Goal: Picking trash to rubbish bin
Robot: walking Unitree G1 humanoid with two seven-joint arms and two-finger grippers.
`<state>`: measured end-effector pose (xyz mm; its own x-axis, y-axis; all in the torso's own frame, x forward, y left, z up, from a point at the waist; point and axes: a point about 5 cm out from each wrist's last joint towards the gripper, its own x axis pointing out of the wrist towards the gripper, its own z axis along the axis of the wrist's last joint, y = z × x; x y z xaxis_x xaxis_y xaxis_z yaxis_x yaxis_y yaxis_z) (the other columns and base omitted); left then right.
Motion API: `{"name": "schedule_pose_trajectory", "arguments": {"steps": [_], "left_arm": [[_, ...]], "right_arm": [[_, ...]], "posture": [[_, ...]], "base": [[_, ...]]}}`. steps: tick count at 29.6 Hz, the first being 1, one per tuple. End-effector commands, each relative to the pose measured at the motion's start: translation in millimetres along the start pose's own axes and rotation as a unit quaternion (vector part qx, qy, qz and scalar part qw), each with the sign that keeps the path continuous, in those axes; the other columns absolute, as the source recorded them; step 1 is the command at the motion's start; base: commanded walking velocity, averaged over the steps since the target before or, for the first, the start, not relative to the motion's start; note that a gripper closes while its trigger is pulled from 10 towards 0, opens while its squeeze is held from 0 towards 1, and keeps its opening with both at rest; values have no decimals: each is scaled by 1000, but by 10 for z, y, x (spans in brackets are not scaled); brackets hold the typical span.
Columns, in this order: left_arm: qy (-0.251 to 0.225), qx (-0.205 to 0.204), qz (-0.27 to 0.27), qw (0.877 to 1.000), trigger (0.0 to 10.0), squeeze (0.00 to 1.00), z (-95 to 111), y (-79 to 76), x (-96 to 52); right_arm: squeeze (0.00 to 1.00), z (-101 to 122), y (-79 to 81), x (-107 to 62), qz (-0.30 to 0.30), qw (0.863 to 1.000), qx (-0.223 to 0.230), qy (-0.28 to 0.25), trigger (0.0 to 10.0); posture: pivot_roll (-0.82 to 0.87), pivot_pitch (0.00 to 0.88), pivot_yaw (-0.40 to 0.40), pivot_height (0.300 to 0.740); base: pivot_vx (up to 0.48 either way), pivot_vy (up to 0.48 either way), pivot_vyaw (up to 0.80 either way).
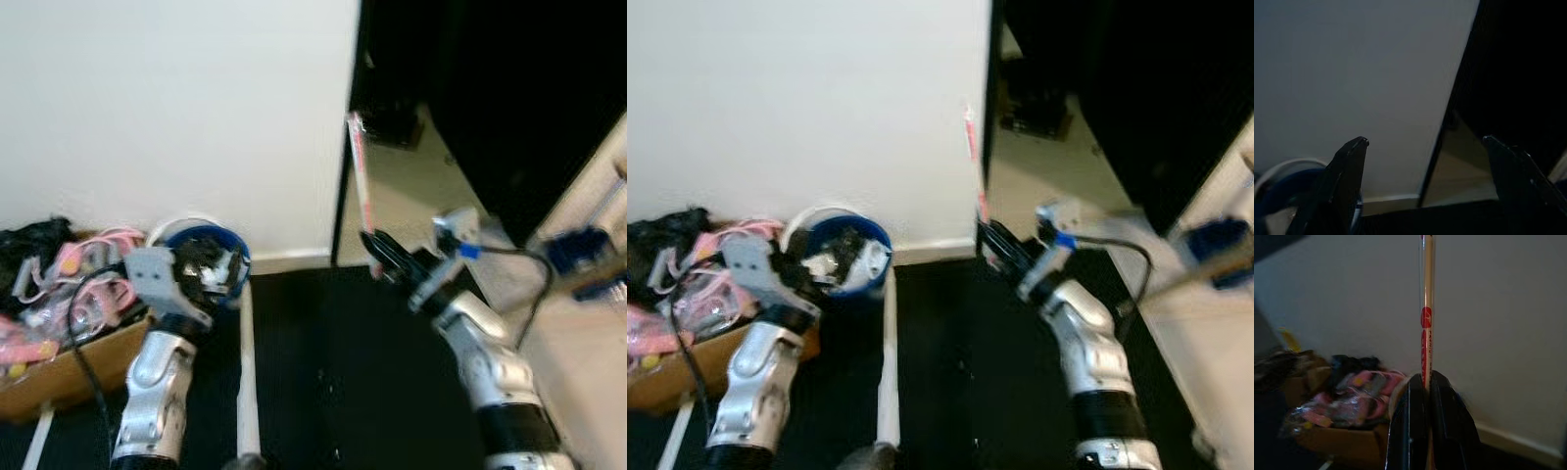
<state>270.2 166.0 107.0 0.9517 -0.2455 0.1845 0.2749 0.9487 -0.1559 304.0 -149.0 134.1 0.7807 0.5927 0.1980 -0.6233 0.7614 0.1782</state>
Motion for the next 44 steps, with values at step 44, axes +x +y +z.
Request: {"name": "schedule_pose_trajectory", "arguments": {"steps": [44], "left_arm": [[19,-6,-44,999,10000,0,-19,-118,12]], "right_arm": [[0,-63,-21,5,13,1000,2,23,10000]], "posture": [[6,0,-31,740]], "base": [[0,0,663]]}}
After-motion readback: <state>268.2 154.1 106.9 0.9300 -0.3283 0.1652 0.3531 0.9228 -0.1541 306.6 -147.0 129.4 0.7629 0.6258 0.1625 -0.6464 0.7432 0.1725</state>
